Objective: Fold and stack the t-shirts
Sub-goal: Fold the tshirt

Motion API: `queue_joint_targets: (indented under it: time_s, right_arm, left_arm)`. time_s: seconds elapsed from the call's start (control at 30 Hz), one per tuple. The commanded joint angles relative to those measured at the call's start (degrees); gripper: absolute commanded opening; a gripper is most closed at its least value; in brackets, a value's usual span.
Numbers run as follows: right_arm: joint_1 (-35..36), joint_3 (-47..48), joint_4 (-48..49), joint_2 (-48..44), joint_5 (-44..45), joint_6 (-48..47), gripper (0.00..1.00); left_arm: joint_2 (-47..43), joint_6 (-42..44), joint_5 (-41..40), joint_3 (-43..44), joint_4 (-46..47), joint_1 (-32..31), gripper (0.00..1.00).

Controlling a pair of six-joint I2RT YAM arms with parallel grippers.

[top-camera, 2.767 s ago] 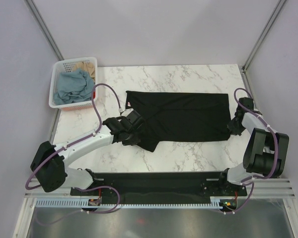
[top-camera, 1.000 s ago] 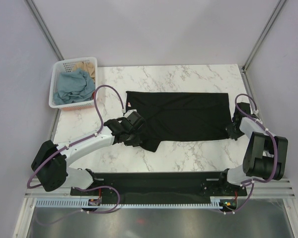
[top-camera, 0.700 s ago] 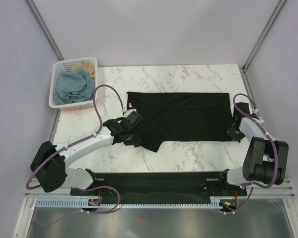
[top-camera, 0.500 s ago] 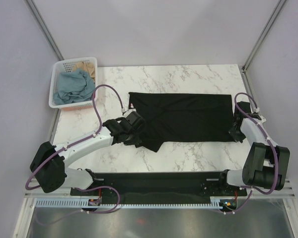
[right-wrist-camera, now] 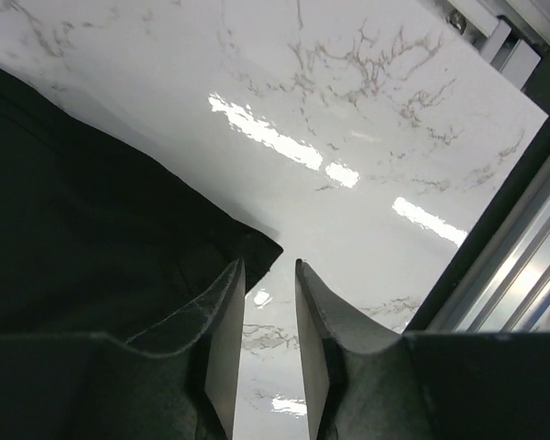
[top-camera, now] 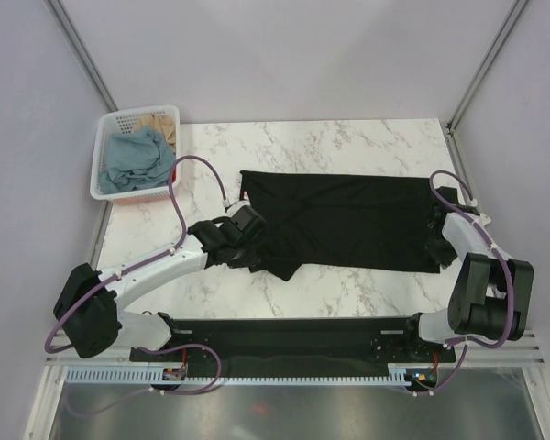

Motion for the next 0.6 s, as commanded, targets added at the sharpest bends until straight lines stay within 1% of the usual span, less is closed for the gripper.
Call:
queue_joint_targets:
  time_s: [0.0, 0.2, 0.27, 0.33, 0.47, 0.57]
  right_arm:
    - [0.08, 4.48, -2.84, -2.21, 2.71, 2.63, 0.37]
    - [-0.53, 4.57, -2.32, -4.59, 1.29, 5.54, 0.4]
    - [-0.71, 5.18, -0.56, -4.77, 3.57, 5.01, 0.41]
    - [-1.5, 6.67, -0.29, -3.63, 3.84, 4.39, 0.42]
    - [-2.91, 5.98, 1.02, -3.27, -3.43, 2.37, 0.42]
    - [-3.87, 2.73, 3.48, -4.5, -6.35, 1.23, 0.42]
  left_arm:
    - [-1.63, 2.7, 0.14, 1.08, 0.08, -0.17, 0.02]
    - [-0.67, 4.1, 2.86, 1.26, -0.18, -0.26, 0.02]
    - [-0.84, 4.19, 2.52, -0.14, -0.01, -0.17, 0.02]
    - [-1.36, 4.37, 0.32, -1.81, -0.09, -0.17, 0.02]
    - [-3.74, 3.06, 1.1, -3.92, -0.01, -0.17, 0.02]
    - [-3.57, 1.65, 3.12, -4.01, -0.01, -0.17, 0.02]
